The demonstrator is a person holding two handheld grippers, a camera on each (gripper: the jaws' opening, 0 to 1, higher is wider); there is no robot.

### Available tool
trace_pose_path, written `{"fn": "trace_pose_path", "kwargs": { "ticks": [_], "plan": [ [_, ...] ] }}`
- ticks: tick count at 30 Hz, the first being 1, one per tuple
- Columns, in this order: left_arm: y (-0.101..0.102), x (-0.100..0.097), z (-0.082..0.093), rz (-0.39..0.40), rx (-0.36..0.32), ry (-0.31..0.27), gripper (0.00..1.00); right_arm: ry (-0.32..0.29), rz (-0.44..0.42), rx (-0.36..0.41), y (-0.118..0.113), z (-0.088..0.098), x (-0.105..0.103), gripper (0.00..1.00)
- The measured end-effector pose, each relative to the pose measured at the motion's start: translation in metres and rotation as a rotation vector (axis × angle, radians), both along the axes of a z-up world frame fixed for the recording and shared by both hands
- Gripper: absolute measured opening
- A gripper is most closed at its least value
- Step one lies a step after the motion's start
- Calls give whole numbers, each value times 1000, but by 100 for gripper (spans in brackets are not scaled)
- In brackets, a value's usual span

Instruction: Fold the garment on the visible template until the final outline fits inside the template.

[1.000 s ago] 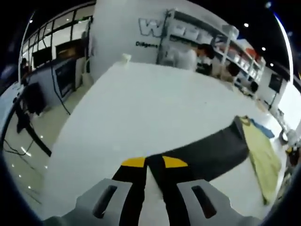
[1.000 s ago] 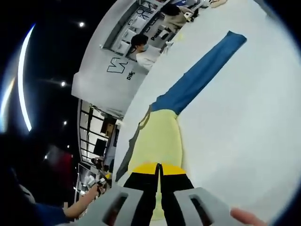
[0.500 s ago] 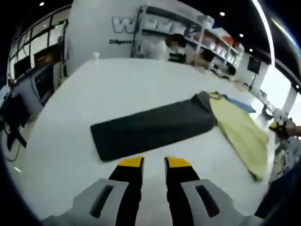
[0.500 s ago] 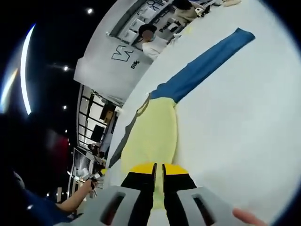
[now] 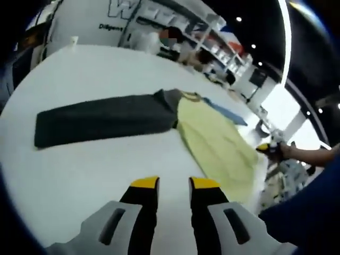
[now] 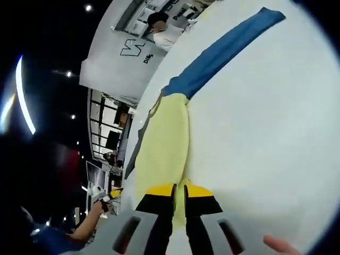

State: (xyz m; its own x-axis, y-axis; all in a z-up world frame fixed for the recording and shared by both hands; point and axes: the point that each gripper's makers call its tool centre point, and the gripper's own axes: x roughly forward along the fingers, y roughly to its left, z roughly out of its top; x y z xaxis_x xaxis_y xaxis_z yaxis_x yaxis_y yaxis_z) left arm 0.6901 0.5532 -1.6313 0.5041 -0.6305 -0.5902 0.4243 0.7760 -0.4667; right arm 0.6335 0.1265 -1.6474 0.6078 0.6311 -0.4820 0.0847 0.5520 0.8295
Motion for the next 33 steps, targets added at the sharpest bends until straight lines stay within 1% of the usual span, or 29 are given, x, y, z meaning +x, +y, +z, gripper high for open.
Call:
{"fn": "trace_pose_path", "kwargs": {
  "ticks": [2, 3, 4, 5, 6, 8, 9, 10, 12, 13, 16, 18, 22, 24, 28, 30, 31, 33],
  "plan": [
    [-11, -11, 1, -36, -38, 26, 18, 0, 18, 4, 7, 2, -3, 0],
    [-25, -24, 3, -62, -75, 47, 16, -10, 39, -16, 12, 3, -7, 0],
    [-29, -29, 2, -69, -84, 58, 15, -15, 52, -29, 14, 3, -8, 0],
    [-39, -42, -1, -77, -109, 90, 15, -11, 74, -35, 17, 0, -10, 0],
    [-48, -52, -3, -86, -138, 113, 14, -1, 87, -24, 16, -4, -9, 0],
    [-59, -64, -10, -89, -152, 141, 14, -1, 104, -20, 23, -3, -12, 0],
    [-61, -66, -11, -89, -154, 145, 14, 1, 106, -20, 24, -3, -12, 0],
    [-63, -69, -12, -86, -162, 152, 14, 3, 111, -18, 19, -7, -8, 0],
    [-73, -78, -14, -62, -206, 194, 14, 8, 134, -17, 16, -13, -4, 0],
    [-73, -78, -15, -59, -208, 195, 14, 11, 148, -20, 18, -13, -6, 0],
    [-81, -88, -17, -59, -203, 202, 15, 12, 175, -27, 19, -15, -7, 0],
    [-88, -96, -19, -67, -209, 219, 16, 11, 204, -36, 17, -20, -5, 0],
    [-95, -103, -18, -66, -215, 227, 17, 7, 219, -34, 16, -24, 0, 0],
    [-103, -109, -18, -63, -224, 230, 17, -6, 234, -34, 17, -24, 3, 0],
    [-109, -115, -14, -53, -236, 224, 17, -20, 251, -36, 21, -26, 7, 0],
    [-111, -117, -12, -44, -243, 216, 17, -23, 256, -56, 20, -32, 12, 0],
    [-111, -118, -12, -42, -245, 213, 17, -37, 264, -57, 23, -30, 12, 0],
    [-111, -119, -13, -39, -244, 207, 17, -36, 266, -62, 24, -29, 10, 0]
  ]
}}
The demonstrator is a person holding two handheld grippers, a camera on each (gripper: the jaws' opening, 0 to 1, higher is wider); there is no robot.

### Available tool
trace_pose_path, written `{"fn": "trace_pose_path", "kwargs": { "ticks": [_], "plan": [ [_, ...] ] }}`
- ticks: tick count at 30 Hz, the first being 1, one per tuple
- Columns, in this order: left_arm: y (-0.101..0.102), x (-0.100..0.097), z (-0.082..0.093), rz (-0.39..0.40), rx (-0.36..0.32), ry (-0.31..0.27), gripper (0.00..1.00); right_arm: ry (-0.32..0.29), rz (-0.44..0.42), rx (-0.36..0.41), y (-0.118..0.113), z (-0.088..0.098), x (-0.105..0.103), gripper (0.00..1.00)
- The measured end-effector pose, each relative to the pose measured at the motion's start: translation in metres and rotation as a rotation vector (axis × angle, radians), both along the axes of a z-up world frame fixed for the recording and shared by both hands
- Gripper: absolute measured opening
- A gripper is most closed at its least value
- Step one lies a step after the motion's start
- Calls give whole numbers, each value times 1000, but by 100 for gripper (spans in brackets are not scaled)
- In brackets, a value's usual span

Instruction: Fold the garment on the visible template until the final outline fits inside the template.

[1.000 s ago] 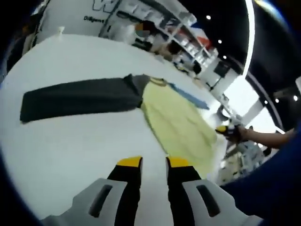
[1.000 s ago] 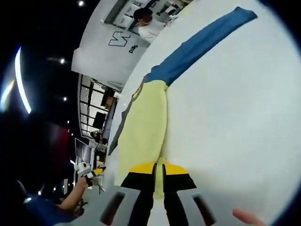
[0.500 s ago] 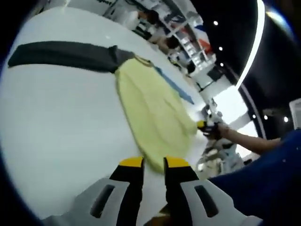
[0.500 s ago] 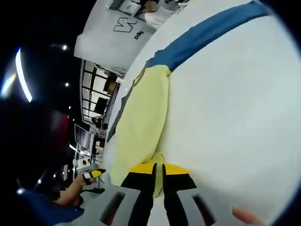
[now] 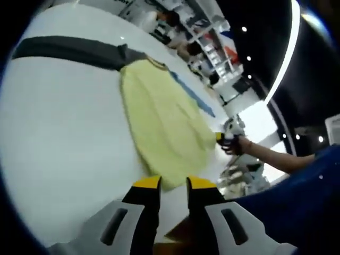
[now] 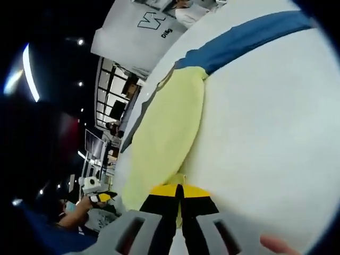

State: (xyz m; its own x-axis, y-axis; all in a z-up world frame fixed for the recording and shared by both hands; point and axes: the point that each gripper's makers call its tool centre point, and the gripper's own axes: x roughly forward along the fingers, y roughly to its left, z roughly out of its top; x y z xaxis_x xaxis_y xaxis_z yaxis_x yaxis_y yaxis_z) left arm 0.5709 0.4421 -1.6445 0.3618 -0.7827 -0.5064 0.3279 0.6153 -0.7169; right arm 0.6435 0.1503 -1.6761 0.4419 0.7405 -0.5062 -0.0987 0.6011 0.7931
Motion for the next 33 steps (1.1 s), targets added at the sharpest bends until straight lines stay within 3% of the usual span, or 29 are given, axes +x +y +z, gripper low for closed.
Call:
{"fn": "trace_pose_path", "kwargs": {
  "ticks": [3, 5, 9, 12, 14, 17, 20, 24, 27, 33],
  "plan": [
    [0, -1, 0, 4, 2, -6, 16, -23, -10, -14, -5, 3, 0, 0],
    [1, -2, 0, 16, 3, -11, 16, -19, -51, 29, -11, 12, -5, 0],
    [4, 0, -1, 41, 1, -15, 15, -37, -78, 46, -22, 25, -20, 0],
    [5, 0, -2, 51, 1, -16, 15, -101, -108, -30, -36, 24, -19, 0],
    [5, 0, -4, 62, -1, -12, 15, -128, -101, -64, -36, 24, -19, 0],
    [3, -5, -8, 60, -2, 5, 17, -113, -26, -53, -15, 23, -29, 0],
    [4, -10, -12, 61, 6, 8, 20, -136, 18, -75, -3, 20, -30, 6],
    [5, -12, -17, 72, 2, 6, 24, -138, 42, -76, 0, 14, -27, 3],
    [7, -4, -23, 87, 40, -44, 31, -132, 38, -61, 0, 14, -26, 1],
    [4, 24, -24, 124, 23, -105, 32, -127, 25, -48, -1, 22, -32, 0]
  ]
}}
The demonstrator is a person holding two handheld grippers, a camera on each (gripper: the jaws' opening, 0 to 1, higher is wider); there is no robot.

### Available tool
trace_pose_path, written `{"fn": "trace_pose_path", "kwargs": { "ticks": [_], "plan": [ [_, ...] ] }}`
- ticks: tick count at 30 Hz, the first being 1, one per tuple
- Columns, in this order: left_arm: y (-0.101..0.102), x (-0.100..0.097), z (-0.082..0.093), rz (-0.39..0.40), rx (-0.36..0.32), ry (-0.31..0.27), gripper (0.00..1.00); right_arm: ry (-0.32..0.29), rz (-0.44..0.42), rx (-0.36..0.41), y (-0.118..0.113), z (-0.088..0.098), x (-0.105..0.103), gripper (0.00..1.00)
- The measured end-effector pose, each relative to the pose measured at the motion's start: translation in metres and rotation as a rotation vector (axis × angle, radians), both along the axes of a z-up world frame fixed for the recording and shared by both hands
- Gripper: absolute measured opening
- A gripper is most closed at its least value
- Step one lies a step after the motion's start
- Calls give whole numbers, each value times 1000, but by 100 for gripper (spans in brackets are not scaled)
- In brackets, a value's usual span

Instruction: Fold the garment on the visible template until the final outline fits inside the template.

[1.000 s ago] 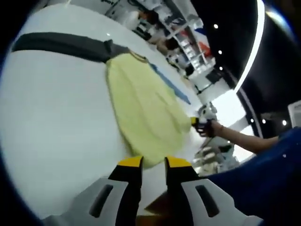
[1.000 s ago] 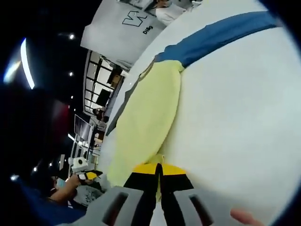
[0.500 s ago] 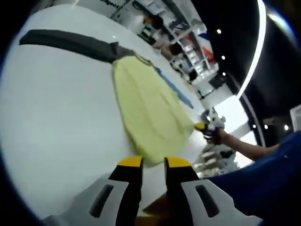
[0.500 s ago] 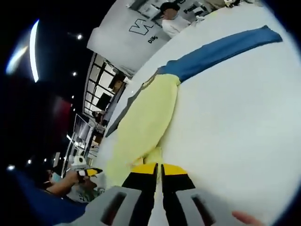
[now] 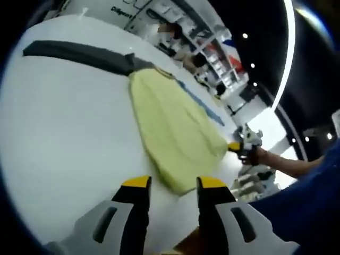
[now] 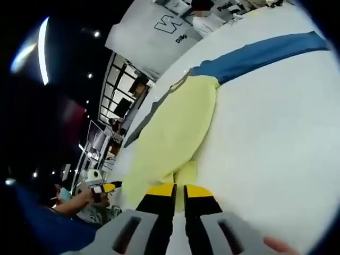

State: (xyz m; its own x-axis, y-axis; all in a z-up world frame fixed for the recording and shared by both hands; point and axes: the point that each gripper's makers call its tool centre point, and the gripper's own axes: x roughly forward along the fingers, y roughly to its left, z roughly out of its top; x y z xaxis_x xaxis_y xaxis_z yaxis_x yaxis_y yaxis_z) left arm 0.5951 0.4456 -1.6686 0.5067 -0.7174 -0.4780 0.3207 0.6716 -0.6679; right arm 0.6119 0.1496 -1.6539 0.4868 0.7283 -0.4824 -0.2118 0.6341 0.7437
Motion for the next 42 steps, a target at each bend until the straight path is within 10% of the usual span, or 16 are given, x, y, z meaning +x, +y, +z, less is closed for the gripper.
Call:
{"fn": "trace_pose_path", "kwargs": {
  "ticks": [7, 16, 34, 42],
  "plan": [
    [-14, 15, -3, -18, -32, 6, 28, 10, -19, 3, -9, 0, -4, 0],
    [-23, -17, -3, -154, -37, 75, 11, 17, -45, 16, -10, 4, -10, 0],
    [-20, -12, 25, -81, -73, 65, 1, 5, 86, 56, 1, 2, -27, 9],
    [-14, -4, 47, -17, -100, 59, 0, -331, 166, -305, 2, -8, -16, 41]
  ]
}}
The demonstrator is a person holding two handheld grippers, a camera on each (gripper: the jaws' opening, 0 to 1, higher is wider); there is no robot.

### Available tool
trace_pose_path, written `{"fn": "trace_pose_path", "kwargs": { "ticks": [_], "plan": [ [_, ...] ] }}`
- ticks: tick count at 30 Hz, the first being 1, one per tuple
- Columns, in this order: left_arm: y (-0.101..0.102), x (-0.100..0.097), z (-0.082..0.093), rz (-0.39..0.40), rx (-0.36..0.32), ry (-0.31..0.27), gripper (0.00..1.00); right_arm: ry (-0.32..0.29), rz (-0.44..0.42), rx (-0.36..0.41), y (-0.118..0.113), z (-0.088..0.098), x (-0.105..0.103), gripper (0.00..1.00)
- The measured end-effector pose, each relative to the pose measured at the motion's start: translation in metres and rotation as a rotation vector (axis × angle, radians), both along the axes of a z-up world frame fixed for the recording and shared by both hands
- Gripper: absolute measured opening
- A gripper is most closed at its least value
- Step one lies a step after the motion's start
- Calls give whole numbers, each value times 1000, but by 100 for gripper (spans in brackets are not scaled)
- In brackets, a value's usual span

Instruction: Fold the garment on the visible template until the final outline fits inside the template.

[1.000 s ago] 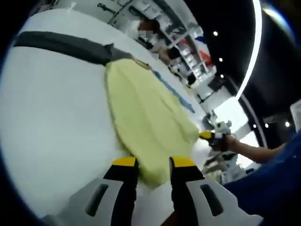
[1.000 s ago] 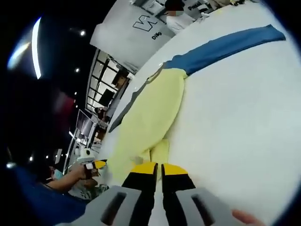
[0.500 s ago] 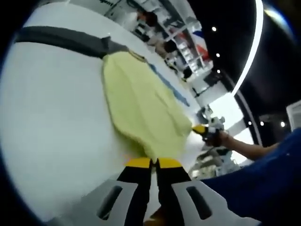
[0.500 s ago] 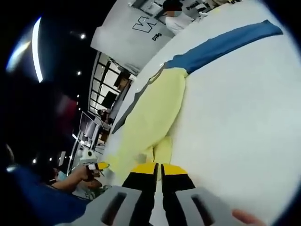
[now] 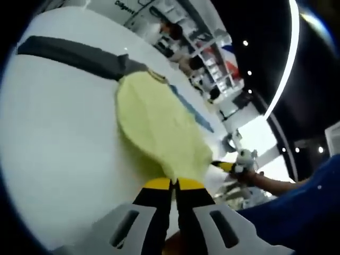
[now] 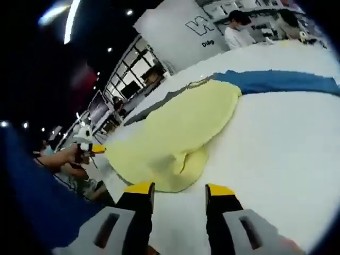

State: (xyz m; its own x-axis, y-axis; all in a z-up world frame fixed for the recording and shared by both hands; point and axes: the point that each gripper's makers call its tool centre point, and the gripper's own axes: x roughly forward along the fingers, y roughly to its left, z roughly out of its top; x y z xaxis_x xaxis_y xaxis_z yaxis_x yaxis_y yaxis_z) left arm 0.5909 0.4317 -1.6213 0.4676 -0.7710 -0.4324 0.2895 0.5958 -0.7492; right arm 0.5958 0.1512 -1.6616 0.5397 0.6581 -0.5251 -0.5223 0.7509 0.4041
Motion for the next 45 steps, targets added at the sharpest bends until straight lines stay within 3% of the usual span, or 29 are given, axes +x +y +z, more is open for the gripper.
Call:
{"fn": "trace_pose_path", "kwargs": {
  "ticks": [3, 6, 7, 8, 11, 18, 27, 30, 34, 36, 45],
  "plan": [
    [2, 5, 8, 4, -11, -11, 0, -38, 1, -35, 2, -3, 4, 50],
    [3, 8, 12, 11, -16, -19, 0, -47, -5, -54, 0, -6, 6, 52],
    [5, 12, 20, 22, -29, -26, 0, -67, -24, -21, 2, -3, 13, 53],
    [6, 15, 25, 28, -37, -35, 0, -62, -46, 58, 7, 4, 17, 54],
    [8, 19, 35, 32, -50, -49, 0, -30, -49, 164, 14, 9, 20, 54],
    [14, 29, 58, 34, -49, -81, 0, -5, 56, 175, 30, 6, 22, 57],
    [24, 35, 62, 43, -20, -90, 0, 2, 58, 253, 50, 10, 47, 68],
    [27, 36, 62, 47, -13, -87, 0, 12, 118, 250, 62, 10, 47, 66],
    [28, 38, 61, 48, -9, -85, 0, -48, 295, 50, 72, -1, 28, 56],
    [28, 39, 60, 45, -10, -85, 0, -71, 328, -23, 63, -11, 26, 49],
    [27, 39, 58, 44, -6, -87, 0, -31, 315, -14, 55, -14, 26, 27]
  ]
}}
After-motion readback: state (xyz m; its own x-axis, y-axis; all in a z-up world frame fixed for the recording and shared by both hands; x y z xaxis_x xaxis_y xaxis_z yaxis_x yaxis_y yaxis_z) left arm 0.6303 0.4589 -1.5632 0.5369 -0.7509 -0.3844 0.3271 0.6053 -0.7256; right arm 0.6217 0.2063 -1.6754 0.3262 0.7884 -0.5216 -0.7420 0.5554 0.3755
